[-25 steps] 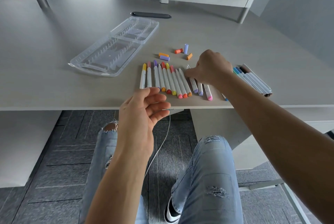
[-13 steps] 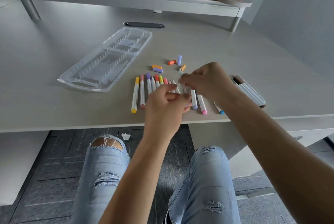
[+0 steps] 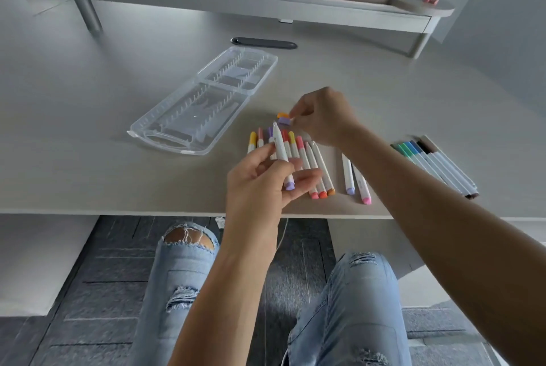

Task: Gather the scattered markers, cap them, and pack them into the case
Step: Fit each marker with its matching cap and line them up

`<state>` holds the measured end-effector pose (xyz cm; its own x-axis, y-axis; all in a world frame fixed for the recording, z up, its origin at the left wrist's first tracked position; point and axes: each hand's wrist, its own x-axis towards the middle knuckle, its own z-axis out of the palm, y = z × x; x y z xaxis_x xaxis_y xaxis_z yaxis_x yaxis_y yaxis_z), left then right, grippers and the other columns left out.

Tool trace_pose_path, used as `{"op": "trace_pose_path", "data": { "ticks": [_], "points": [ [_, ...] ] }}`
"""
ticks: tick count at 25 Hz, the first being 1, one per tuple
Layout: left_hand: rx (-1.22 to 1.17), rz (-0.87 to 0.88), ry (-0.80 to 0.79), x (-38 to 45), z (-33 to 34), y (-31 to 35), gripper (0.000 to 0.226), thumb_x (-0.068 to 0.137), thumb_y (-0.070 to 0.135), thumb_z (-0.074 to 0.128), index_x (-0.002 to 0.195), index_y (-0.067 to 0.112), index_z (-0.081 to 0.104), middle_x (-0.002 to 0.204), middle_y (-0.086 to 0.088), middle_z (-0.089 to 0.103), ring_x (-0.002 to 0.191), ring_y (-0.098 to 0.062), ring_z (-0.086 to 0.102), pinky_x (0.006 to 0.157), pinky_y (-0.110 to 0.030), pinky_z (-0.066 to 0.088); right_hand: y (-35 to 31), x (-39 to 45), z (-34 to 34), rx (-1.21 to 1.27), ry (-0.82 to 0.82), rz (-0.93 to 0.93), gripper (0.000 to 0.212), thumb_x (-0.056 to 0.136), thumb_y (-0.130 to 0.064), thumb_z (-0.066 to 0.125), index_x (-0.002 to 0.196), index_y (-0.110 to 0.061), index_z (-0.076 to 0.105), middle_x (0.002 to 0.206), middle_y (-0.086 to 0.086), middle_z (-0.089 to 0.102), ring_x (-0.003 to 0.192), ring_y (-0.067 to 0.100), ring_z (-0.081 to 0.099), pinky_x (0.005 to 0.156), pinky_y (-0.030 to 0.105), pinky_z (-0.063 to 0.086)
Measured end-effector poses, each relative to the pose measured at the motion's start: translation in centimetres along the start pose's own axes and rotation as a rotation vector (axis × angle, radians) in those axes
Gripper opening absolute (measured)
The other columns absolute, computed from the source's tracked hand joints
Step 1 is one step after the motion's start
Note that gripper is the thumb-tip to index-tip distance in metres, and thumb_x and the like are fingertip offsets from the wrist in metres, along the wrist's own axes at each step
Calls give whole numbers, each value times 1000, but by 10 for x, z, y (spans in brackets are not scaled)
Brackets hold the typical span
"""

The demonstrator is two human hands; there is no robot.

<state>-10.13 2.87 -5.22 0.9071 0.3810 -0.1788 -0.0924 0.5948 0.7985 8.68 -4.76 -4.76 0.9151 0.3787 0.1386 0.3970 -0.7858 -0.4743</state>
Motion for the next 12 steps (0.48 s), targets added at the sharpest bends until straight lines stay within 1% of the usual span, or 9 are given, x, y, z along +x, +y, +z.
{"op": "trace_pose_path", "data": {
  "ticks": [3,6,8,9,10,12],
  "points": [
    [-22,1,12,2,-12,7,30,91,-16,51,91,6,71,90,-23,57,74,-41,73,67,-35,62,-5,14,13,-56,22,30,12,86,-35,81,86,-24,78,68,-10,63,68,14,60,53,21,35],
    [-15,7,13,5,-21,10,30,92,-16,52,101,5,70,91,-27,58,79,-44,72,69,-36,62,-4,22,20,-140,2,51,16,86,-39,79,81,-24,76,78,-1,71,74,21,64,55,24,38],
    [6,9,14,6,-23,10,31,92,-14,53,113,3,68,93,-35,61,77,-42,72,68,-35,62,-4,22,19,-165,-7,41,19,89,-40,76,85,-21,76,78,-1,70,74,20,63,55,25,39],
    [25,9,20,7,-23,10,33,93,-12,53,118,3,67,99,-38,63,74,-40,73,66,-35,61,-5,20,16,-143,-8,31,20,92,-39,74,88,-19,75,76,-3,67,71,18,61,55,25,38],
    [50,10,28,8,-24,8,35,94,-10,53,122,4,67,104,-35,66,68,-36,72,63,-34,61,-5,15,11,-75,-7,18,20,94,-37,72,91,-17,74,75,-4,64,68,15,57,54,24,37],
    [110,25,41,10,-24,5,38,95,-7,53,125,10,69,104,-26,71,53,-23,62,50,-30,53,-2,0,0,216,-36,17,16,97,-30,71,97,-13,74,79,-2,68,66,13,55,57,24,41]
  ]
}}
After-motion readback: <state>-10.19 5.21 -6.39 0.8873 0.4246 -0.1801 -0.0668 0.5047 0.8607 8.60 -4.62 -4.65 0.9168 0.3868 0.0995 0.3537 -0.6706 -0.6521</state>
